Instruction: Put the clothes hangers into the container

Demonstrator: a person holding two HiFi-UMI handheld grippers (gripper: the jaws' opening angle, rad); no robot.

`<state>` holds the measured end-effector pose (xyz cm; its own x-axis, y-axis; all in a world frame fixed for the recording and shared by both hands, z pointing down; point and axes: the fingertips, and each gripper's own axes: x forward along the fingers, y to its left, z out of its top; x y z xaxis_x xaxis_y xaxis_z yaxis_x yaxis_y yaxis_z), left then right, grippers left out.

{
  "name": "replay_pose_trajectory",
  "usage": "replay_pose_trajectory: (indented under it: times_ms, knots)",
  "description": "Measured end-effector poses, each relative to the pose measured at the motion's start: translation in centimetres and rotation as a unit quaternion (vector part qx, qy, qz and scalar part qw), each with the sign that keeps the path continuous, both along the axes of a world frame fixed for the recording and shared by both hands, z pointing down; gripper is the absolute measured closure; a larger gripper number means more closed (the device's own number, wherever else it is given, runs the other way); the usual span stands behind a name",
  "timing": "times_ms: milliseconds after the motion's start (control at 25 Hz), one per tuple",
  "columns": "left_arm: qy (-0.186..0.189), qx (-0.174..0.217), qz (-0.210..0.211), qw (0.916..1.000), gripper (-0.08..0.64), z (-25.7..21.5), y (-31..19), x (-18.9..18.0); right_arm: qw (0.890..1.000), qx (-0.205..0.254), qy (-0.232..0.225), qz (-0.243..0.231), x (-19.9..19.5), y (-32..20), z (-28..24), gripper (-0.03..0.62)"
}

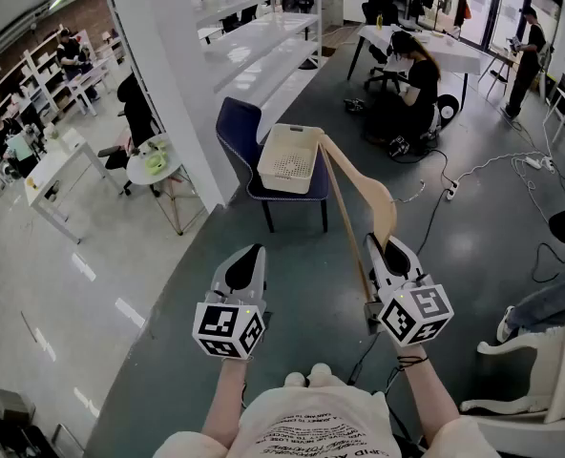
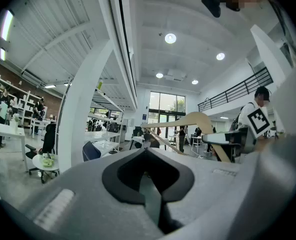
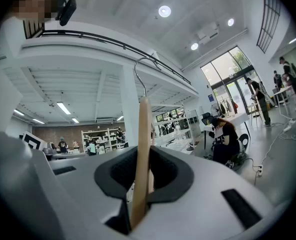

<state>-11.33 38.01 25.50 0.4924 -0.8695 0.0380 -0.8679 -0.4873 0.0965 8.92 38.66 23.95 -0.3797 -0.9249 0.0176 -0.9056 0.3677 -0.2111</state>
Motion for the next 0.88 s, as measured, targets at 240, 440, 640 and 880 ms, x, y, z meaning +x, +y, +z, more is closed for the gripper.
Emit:
replay_pose_trajectory:
  times_ms: [240, 440, 640, 880]
  knots:
    - [-0.002, -0.003, 0.001, 1.0, 0.537, 0.1, 0.4, 1.2, 1.0, 0.001, 0.004, 0.002, 0.9, 0.3, 0.1, 0.54]
    - [-0.005, -0.007, -0.004, 1.0, 0.537, 0.4, 0.8, 2.2, 1.0, -0.001, -0.009, -0.003, 2.1, 0.4, 0.4, 0.54]
    - [-0.008, -0.006, -0.011, 0.9999, 0.537, 0.5, 1.8, 3.5, 1.0, 0.003, -0.017, -0.003, 4.0, 0.8, 0.7, 0.54]
    - [-0.009, -0.012, -0.023, 0.9996, 0.537, 1.2, 1.5, 4.4, 1.0, -0.007, -0.02, 0.0, 5.8, -0.6, 1.7, 0.54]
